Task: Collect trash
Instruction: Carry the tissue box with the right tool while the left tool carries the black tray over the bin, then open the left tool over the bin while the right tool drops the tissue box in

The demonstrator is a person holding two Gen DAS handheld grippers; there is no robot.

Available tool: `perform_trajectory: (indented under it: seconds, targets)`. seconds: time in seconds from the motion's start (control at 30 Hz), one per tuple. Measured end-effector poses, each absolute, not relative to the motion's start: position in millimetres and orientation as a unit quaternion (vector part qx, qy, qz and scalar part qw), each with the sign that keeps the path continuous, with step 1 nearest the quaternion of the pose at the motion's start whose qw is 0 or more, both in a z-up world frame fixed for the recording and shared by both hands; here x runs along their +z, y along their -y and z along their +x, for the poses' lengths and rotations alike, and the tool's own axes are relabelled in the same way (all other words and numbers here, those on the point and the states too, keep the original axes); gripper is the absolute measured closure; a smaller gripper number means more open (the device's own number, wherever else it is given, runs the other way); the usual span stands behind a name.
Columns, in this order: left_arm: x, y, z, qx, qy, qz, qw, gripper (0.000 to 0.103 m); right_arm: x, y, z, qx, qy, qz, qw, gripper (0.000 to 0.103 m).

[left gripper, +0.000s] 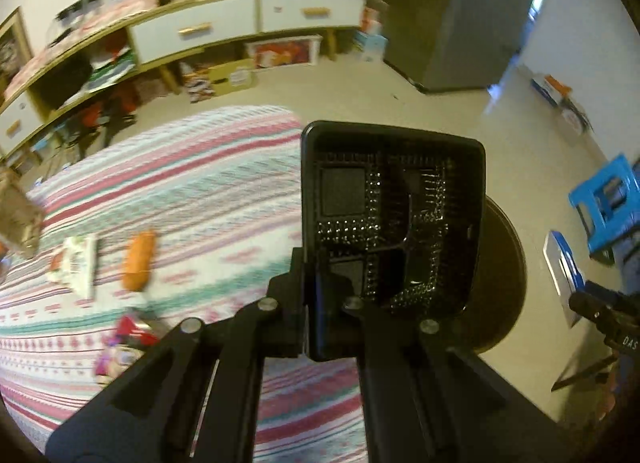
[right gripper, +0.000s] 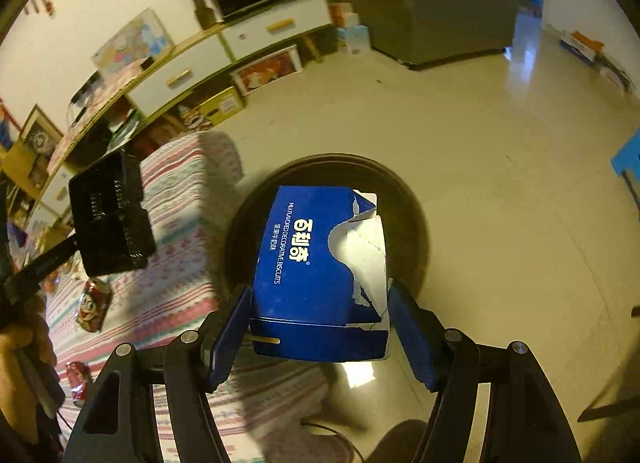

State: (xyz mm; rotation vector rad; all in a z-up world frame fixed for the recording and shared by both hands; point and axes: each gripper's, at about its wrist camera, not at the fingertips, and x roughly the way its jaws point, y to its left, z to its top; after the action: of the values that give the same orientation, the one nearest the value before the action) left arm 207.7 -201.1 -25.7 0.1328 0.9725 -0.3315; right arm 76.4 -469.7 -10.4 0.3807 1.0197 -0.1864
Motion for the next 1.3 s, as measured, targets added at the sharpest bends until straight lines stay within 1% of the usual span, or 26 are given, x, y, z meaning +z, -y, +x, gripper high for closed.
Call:
perform_trajectory:
  seconds: [0.3,0.6,0.63,0.7,0.77,0.8,0.97,1.07,1.1,1.23,1.3]
  targets:
    - [-61.6,277.5,204.3,-0.182,-0.496,0.100,0.843,0.098,-20.2,492.0,72.0,-0.105,-0.493,0.182,0.844,0.032]
    - [-77.6,307.0,205.0,-0.195,-0.507,0.114,0.832,0.097,-28.4,491.4,81.3,-0.111,-0.506,0.170,0.838,0.032]
    - [-77.3,308.3,204.9,-0.194,-0.506,0.114,0.833,0.094,-28.5,491.3,82.5,-0.112,-0.506,0.171,0.838,0.032]
    - [-76.2,306.6,204.8,-0.187,-0.508,0.117,0.833,0.079,-29.0,491.4,84.7,-0.113,-0.507,0.172,0.837,0.032]
    - [-73.5,304.8,203.1,-0.182,-0.500,0.121,0.838,0.048,-29.9,490.3,85.4,-0.116,-0.507,0.172,0.836,0.032]
    - [-70.8,301.8,201.4,-0.180,-0.493,0.123,0.843,0.040,-30.6,489.4,86.4,-0.116,-0.508,0.171,0.836,0.032]
    - [-57.8,275.9,192.2,-0.172,-0.480,0.128,0.851,0.036,-37.9,481.2,93.0,-0.118,-0.518,0.161,0.832,0.032]
    - [-51.1,256.2,186.6,-0.165,-0.473,0.124,0.856,0.027,-41.6,474.9,100.8,-0.120,-0.522,0.158,0.830,0.032]
    - [-49.0,249.6,185.4,-0.161,-0.471,0.123,0.859,0.026,-42.4,472.6,102.5,-0.121,-0.522,0.156,0.830,0.032]
    - [-44.0,220.9,179.3,-0.144,-0.476,0.117,0.860,0.025,-46.1,463.5,111.8,-0.120,-0.525,0.145,0.830,0.032]
    - [-39.4,206.9,175.1,-0.137,-0.473,0.117,0.862,0.023,-45.5,459.0,115.6,-0.122,-0.520,0.142,0.833,0.031]
